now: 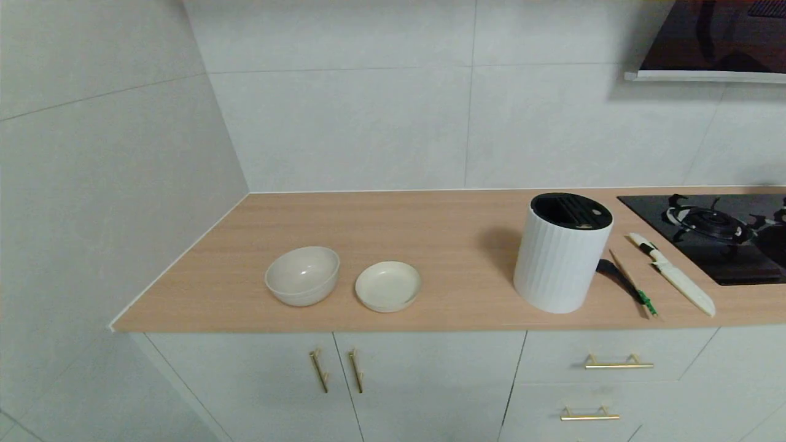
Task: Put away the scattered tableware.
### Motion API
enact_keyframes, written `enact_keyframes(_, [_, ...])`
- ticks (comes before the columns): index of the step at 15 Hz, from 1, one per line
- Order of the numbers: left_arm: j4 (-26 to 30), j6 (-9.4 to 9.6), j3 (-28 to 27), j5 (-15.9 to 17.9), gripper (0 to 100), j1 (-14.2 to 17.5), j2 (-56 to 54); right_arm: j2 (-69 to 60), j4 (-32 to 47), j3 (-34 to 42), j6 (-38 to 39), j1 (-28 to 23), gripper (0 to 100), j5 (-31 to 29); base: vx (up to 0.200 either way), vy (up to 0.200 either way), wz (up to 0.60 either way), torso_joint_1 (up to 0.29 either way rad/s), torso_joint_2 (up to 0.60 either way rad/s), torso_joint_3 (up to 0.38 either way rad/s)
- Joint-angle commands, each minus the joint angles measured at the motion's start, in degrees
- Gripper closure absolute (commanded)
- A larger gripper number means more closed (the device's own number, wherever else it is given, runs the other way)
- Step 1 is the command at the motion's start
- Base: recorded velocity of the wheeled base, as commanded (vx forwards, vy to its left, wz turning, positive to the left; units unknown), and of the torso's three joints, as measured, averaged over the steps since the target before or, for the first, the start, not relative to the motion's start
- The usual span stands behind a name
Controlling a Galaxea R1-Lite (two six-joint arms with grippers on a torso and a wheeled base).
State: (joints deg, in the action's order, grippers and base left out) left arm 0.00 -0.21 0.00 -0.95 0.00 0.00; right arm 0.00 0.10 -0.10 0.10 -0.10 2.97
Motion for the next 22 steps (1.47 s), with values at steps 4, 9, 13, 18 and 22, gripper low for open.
enact_keyframes(4, [0.00,0.03,0.00,-0.02,0,0.00,0.09,0.00,-0.10,0.01,-0.01,0.01,0,0.01,0.000,0.200,0.00,0.004,0.00,0.000])
enact_keyframes(9, [0.00,0.03,0.00,-0.02,0,0.00,0.09,0.00,-0.01,0.01,-0.01,0.01,0,0.01,0.000,0.200,0.00,0.000,0.00,0.000])
enact_keyframes(13, [0.00,0.03,0.00,-0.02,0,0.00,0.09,0.00,-0.01,0.01,-0.01,0.01,0,0.01,0.000,0.200,0.00,0.001,0.00,0.002])
enact_keyframes(18, [0.09,0.03,0.00,-0.02,0,0.00,0.09,0.09,-0.10,0.01,-0.01,0.01,0,0.01,0.000,0.040,0.00,0.000,0.00,0.000])
enact_keyframes(22, [0.09,0.03,0.00,-0.02,0,0.00,0.09,0.09,-0.10,0.01,-0.01,0.01,0,0.01,0.000,0.000,0.00,0.000,0.00,0.000])
